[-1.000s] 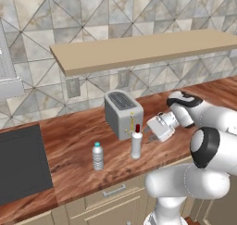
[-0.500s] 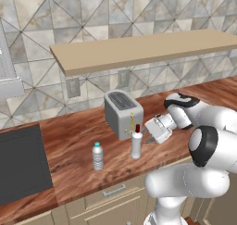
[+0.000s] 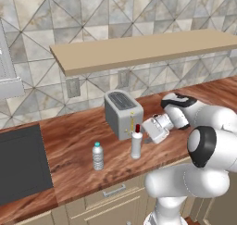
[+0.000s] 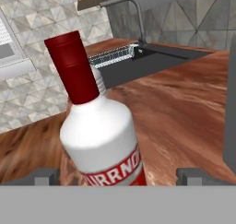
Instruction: Place the drinks on the dining counter in a tight cluster.
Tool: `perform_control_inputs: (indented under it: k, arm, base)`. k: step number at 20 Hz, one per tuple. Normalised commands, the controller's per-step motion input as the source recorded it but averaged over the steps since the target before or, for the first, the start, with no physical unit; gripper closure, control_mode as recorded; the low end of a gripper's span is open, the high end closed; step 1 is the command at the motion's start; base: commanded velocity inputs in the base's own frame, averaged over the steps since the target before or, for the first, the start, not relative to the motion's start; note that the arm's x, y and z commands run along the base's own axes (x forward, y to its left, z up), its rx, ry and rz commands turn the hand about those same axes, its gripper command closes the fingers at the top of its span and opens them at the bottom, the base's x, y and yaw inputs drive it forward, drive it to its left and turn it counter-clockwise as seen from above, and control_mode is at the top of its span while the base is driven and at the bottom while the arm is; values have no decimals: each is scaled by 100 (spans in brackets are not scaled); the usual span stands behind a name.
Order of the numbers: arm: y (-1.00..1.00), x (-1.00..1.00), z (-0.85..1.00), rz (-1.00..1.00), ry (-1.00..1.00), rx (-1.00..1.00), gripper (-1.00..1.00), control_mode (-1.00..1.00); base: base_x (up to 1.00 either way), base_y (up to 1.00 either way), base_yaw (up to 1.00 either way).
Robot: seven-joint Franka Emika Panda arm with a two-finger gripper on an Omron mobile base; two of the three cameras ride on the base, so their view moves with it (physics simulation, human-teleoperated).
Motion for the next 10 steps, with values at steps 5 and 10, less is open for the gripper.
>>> perform_control_inputs:
  k: [5,10]
  arm:
    - [13,0,-2,0,0,0,-100,-100]
    - [3,0,0,0,0,0,-100,-100]
  base:
    - [0,0,0]
    - [0,0,0]
